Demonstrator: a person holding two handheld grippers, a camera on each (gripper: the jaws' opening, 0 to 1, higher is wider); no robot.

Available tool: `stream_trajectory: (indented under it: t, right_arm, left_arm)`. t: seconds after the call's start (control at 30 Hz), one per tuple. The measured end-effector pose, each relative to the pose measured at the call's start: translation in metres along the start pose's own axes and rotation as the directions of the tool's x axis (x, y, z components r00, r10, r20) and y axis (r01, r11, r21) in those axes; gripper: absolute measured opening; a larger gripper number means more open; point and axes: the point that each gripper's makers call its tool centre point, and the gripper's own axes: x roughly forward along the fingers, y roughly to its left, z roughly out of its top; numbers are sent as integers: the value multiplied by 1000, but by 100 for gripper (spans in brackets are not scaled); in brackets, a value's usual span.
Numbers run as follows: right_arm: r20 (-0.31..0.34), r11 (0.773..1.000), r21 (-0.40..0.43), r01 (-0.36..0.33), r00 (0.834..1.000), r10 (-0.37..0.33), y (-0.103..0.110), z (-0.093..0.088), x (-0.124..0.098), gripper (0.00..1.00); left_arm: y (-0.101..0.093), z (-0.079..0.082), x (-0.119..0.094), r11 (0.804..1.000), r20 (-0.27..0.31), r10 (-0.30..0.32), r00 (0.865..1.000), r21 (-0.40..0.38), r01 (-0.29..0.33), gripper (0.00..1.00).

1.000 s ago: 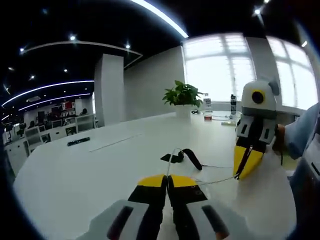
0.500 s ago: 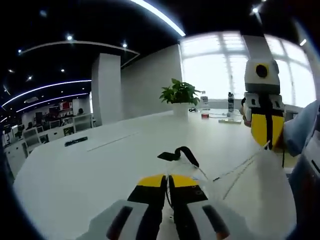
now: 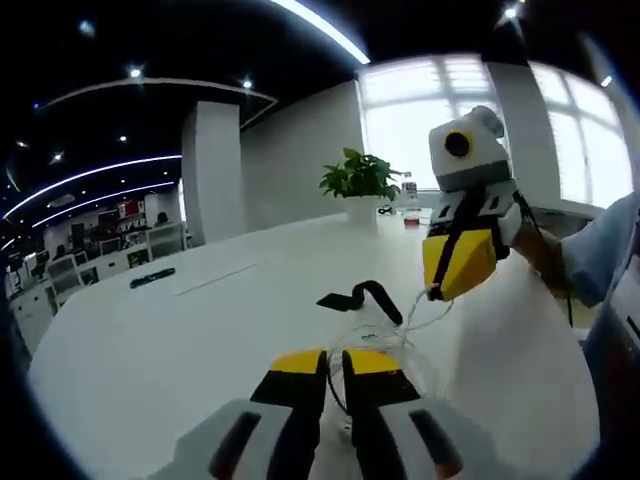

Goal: Peel open the Velcro strap on the desktop, arrange the wired earphones neatly onto it, and close the Velcro strap to secure them.

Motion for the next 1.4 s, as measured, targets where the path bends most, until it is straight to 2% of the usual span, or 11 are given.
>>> stream_trajectory:
  t: [0.2, 0.27, 0.37, 0.4, 0.43, 0.47, 0.6, 1.07, 1.17, 1.27, 1.4]
  right_arm:
    - [26, 981, 180, -67, 998, 63, 2, 0, -7, 4]
    - [28, 978, 196, -70, 997, 65, 2, 1, -10, 4]
    - [30, 979, 199, -51, 998, 46, 1, 2, -13, 4]
    - [27, 979, 197, -41, 999, 36, 29, 1, -10, 4]
    - [26, 979, 199, -37, 999, 33, 82, 0, -5, 4]
    - [26, 979, 202, -36, 999, 31, 84, 0, -5, 4]
    - [20, 978, 206, -29, 999, 25, 83, -2, -3, 4]
    - [16, 969, 242, -54, 999, 51, 88, -4, -5, 4]
    - [23, 962, 264, -75, 997, 71, 94, -5, -6, 4]
    - [38, 944, 305, -127, 992, 121, 104, -5, -8, 4]
    - [51, 928, 330, -174, 985, 167, 114, -3, -11, 4]
  left_arm:
    - [10, 11, -8, 1000, 37, 31, 999, -2, -31, 12]
    - [10, 18, -11, 1000, 70, 28, 997, -8, -27, 12]
    - [1, 28, -13, 1000, 109, -12, 994, -9, 13, 12]
    - [-2, 30, -13, 1000, 115, -23, 993, -10, 24, 12]
    - [-4, 31, -12, 999, 119, -32, 992, -9, 33, 12]
    - [-7, 31, -11, 999, 122, -42, 992, -8, 43, 12]
    - [-14, 32, -9, 998, 117, -64, 991, 2, 64, 12]
    - [-16, 29, -3, 997, 104, -66, 992, 37, 63, 8]
    - [-19, 30, -4, 997, 107, -79, 991, 22, 77, 7]
    - [-22, 31, -5, 995, 112, -97, 989, 0, 97, 6]
    - [-23, 33, -6, 995, 116, -101, 988, 9, 100, 6]
